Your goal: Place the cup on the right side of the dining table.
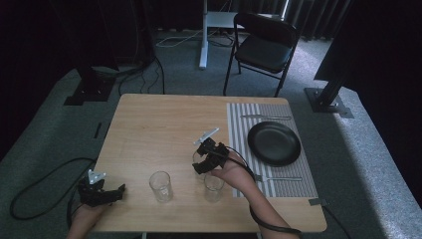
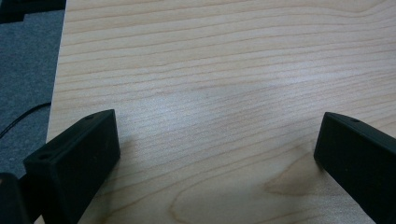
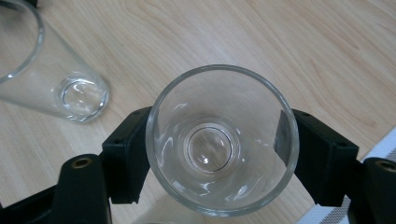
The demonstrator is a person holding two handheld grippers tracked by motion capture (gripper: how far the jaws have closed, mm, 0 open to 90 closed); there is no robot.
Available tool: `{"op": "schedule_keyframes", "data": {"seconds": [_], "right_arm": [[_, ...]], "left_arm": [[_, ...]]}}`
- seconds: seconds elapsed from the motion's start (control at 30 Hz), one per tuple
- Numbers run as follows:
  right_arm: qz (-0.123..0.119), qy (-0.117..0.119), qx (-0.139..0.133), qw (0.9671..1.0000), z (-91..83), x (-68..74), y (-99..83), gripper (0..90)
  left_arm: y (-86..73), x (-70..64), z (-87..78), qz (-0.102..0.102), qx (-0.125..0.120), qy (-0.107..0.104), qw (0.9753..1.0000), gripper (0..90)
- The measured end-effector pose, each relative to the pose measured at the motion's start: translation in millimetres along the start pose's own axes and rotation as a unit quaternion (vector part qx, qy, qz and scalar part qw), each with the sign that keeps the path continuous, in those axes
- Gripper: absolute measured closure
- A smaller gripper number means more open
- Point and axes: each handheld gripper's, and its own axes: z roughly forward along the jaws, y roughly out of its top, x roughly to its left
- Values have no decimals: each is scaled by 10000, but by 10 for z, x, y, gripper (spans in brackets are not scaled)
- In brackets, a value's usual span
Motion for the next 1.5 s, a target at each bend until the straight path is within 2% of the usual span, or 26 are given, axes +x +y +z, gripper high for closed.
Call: {"op": "schedule_keyframes", "data": {"seconds": [0.37,0.43,0.87,1.27,1.5], "right_arm": [[140,-128,23,9998,-53,-163,-19,278],[200,-189,44,9996,-68,-248,-19,278],[432,-347,86,9984,-111,-476,-14,278],[842,-625,103,9944,-135,-822,-9,278],[961,-792,149,9921,-147,-979,9,278]], "left_arm": [[0,2,-1,13,9,3,10000,6],[-1,-2,1,-14,-6,4,10000,5],[-1,-1,1,-6,-2,0,10000,6],[-1,-1,1,-2,-1,-1,10000,6],[-1,0,1,-2,-1,0,10000,5]]}}
